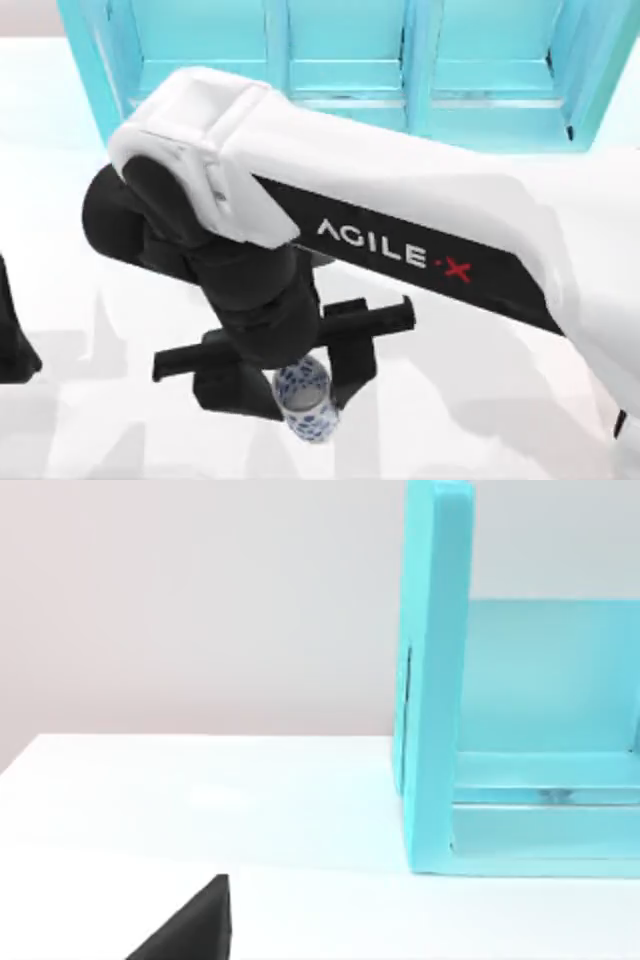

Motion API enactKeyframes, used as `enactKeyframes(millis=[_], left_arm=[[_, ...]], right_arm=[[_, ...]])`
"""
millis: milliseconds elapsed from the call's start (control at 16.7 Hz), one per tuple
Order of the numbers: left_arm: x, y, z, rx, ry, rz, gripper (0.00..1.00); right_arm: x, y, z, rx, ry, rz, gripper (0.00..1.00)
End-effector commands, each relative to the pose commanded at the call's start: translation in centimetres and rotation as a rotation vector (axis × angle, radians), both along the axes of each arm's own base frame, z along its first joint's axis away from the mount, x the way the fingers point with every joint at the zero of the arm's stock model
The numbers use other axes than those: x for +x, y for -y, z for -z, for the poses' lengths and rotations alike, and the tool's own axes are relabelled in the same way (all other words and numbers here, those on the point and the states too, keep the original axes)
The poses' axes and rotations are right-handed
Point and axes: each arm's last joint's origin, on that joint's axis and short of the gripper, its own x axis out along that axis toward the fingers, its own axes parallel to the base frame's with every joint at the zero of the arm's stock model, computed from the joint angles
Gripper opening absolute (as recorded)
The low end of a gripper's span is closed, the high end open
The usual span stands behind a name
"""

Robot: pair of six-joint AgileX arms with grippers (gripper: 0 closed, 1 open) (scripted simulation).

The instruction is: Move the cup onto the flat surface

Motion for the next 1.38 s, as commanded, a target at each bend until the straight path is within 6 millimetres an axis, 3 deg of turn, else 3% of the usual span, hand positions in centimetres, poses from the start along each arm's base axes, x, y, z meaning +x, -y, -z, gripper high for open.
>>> enactKeyframes(millis=[180,420,960,1380], left_arm=[[0.0,0.0,0.0,0.0,0.0,0.0,1.0],[0.0,0.0,0.0,0.0,0.0,0.0,1.0],[0.0,0.0,0.0,0.0,0.0,0.0,1.0],[0.0,0.0,0.0,0.0,0.0,0.0,1.0]], right_arm=[[-3.3,-4.1,0.1,0.048,0.049,0.019,0.0],[-5.5,-6.6,-1.8,0.187,0.113,0.068,0.0],[-5.5,-6.8,-2.1,0.221,0.126,0.087,0.0],[-5.4,-7.1,1.7,0.224,0.126,0.083,0.0]])
